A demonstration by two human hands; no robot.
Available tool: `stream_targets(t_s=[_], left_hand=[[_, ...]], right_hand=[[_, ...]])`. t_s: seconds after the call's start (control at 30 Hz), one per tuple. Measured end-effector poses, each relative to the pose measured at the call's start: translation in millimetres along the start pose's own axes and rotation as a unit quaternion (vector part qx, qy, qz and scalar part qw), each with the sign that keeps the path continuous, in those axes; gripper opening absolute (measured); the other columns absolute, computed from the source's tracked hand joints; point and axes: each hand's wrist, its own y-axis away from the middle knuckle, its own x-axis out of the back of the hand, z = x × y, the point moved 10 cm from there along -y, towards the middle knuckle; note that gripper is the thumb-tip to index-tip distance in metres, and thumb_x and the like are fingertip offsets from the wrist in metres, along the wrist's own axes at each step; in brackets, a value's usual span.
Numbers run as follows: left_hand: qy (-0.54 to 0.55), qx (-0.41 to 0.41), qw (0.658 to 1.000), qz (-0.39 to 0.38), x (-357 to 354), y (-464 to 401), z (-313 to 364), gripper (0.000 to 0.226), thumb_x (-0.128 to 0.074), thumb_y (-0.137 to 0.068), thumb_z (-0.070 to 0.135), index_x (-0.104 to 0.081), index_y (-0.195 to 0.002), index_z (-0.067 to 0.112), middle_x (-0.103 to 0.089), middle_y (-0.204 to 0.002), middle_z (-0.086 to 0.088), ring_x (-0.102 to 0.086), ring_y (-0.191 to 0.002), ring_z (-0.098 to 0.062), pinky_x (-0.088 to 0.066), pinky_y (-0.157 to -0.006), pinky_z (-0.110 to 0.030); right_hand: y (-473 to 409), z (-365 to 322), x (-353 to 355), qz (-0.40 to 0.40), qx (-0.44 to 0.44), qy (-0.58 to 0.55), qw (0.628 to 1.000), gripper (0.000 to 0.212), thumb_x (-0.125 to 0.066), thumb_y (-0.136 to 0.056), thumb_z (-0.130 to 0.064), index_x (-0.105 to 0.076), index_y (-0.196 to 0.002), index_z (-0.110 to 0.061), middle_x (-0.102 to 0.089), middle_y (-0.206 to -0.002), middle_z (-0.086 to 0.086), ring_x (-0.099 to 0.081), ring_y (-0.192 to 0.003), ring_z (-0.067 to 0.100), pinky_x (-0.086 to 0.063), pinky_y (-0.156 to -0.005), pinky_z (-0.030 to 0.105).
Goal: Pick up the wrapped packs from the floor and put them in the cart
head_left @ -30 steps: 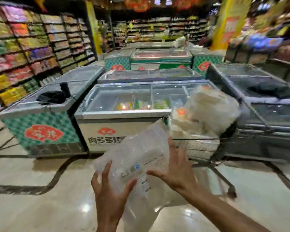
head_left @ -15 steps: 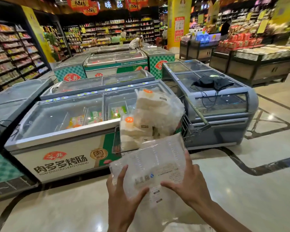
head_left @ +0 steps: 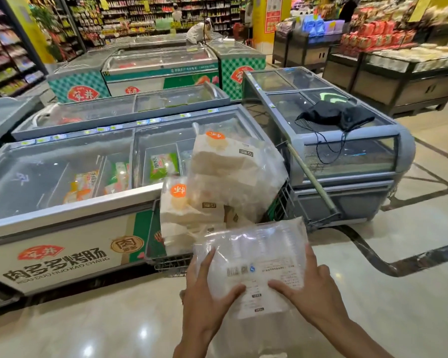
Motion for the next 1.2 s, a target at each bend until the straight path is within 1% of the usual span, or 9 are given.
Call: stream_targets(t_s=[0.13, 0.27, 0.4, 0.67, 0.87, 1.0, 1.07, 1.13, 1.2], left_hand=[[-0.036, 0.032, 0.998, -0.035, -21, -73, -7, 0.102, -0.071, -0.054, 0.092, -0.025, -0.142, 0.069, -0.030, -0.162, 0.008, -0.031, -0.149, -0.017, -0.037, -0.114, -0.056], [-0.019, 0.050, 0.997, -0.056, -34, -130, -2, 0.098, -0.082, -0.058, 0.079, -0.041, -0.143, 0.049, -0.042, -0.144, 0.018, -0.043, -0.136, -0.011, -0.040, -0.110, -0.038], [-0.013, 0.122, 0.988, -0.091, -59, -195, -12, 0.087, -0.085, -0.058, 0.074, -0.051, -0.133, 0.047, -0.047, -0.138, 0.012, -0.049, -0.129, -0.017, -0.042, -0.097, -0.034], [0.093, 0.273, 0.951, -0.112, -122, -287, -46, 0.026, -0.071, -0.088, 0.036, -0.070, -0.111, 0.025, -0.062, -0.127, 0.000, -0.056, -0.098, -0.002, -0.043, -0.074, -0.023], [0.228, 0.422, 0.872, -0.095, -135, -317, -59, 0.026, -0.067, -0.091, 0.036, -0.068, -0.107, 0.017, -0.067, -0.100, -0.006, -0.061, -0.082, -0.025, -0.049, -0.057, -0.029], [0.334, 0.374, 0.864, 0.050, -112, -345, -44, 0.013, -0.054, -0.101, 0.032, -0.065, -0.097, 0.025, -0.060, -0.101, 0.005, -0.058, -0.095, -0.024, -0.044, -0.070, -0.036], [0.294, 0.327, 0.897, 0.050, -109, -345, -36, 0.016, -0.059, -0.096, 0.048, -0.067, -0.105, 0.037, -0.059, -0.119, 0.014, -0.053, -0.121, -0.023, -0.045, -0.084, -0.041], [0.190, 0.231, 0.953, 0.053, -102, -338, -22, 0.047, -0.064, -0.080, 0.070, -0.061, -0.122, 0.050, -0.053, -0.140, 0.020, -0.046, -0.138, -0.014, -0.045, -0.101, -0.045], [0.065, 0.097, 0.992, 0.041, -109, -329, 4, 0.063, -0.067, -0.075, 0.073, -0.054, -0.133, 0.052, -0.039, -0.155, 0.022, -0.033, -0.147, -0.004, -0.034, -0.114, -0.036]], right_hand=[[-69, -7, -3, -0.021, -0.023, -0.012, 0.999, 0.126, -0.062, -0.059, -0.092, 0.002, -0.156, -0.043, -0.050, -0.110, 0.006, -0.057, -0.099, 0.027, -0.051, -0.081, 0.037], [-135, -3, -5, -0.041, -0.047, -0.050, 0.997, 0.122, -0.053, -0.051, -0.101, -0.023, -0.152, -0.041, -0.064, -0.117, 0.003, -0.062, -0.104, 0.027, -0.054, -0.084, 0.040], [-225, -16, -7, -0.093, -0.047, -0.019, 0.994, 0.074, -0.072, -0.078, -0.067, -0.054, -0.134, -0.022, -0.064, -0.126, 0.001, -0.062, -0.114, 0.026, -0.050, -0.085, 0.035], [-388, -21, -52, -0.212, -0.085, 0.063, 0.971, 0.071, -0.080, -0.073, -0.061, -0.061, -0.116, -0.008, -0.065, -0.122, 0.010, -0.064, -0.108, 0.027, -0.044, -0.065, 0.031], [-452, -15, -58, -0.211, -0.166, -0.142, 0.953, 0.046, -0.093, -0.069, -0.030, -0.068, -0.101, -0.008, -0.069, -0.098, 0.008, -0.065, -0.081, 0.021, -0.054, -0.059, 0.033], [-461, -33, -34, -0.199, -0.099, -0.177, 0.959, 0.039, -0.077, -0.088, -0.040, -0.072, -0.112, -0.010, -0.072, -0.104, 0.003, -0.065, -0.089, 0.014, -0.048, -0.070, 0.027], [-454, -35, -25, -0.193, -0.052, -0.073, 0.977, 0.058, -0.066, -0.089, -0.060, -0.068, -0.124, -0.014, -0.070, -0.119, 0.003, -0.065, -0.104, 0.018, -0.050, -0.082, 0.033], [-443, -36, -5, -0.112, -0.002, 0.025, 0.993, 0.068, -0.049, -0.086, -0.080, -0.066, -0.124, -0.026, -0.068, -0.119, -0.003, -0.063, -0.106, 0.018, -0.051, -0.085, 0.038], [-419, -51, 11, -0.024, 0.071, 0.049, 0.996, 0.072, -0.036, -0.085, -0.087, -0.065, -0.121, -0.032, -0.066, -0.115, -0.007, -0.062, -0.104, 0.016, -0.052, -0.088, 0.040]])
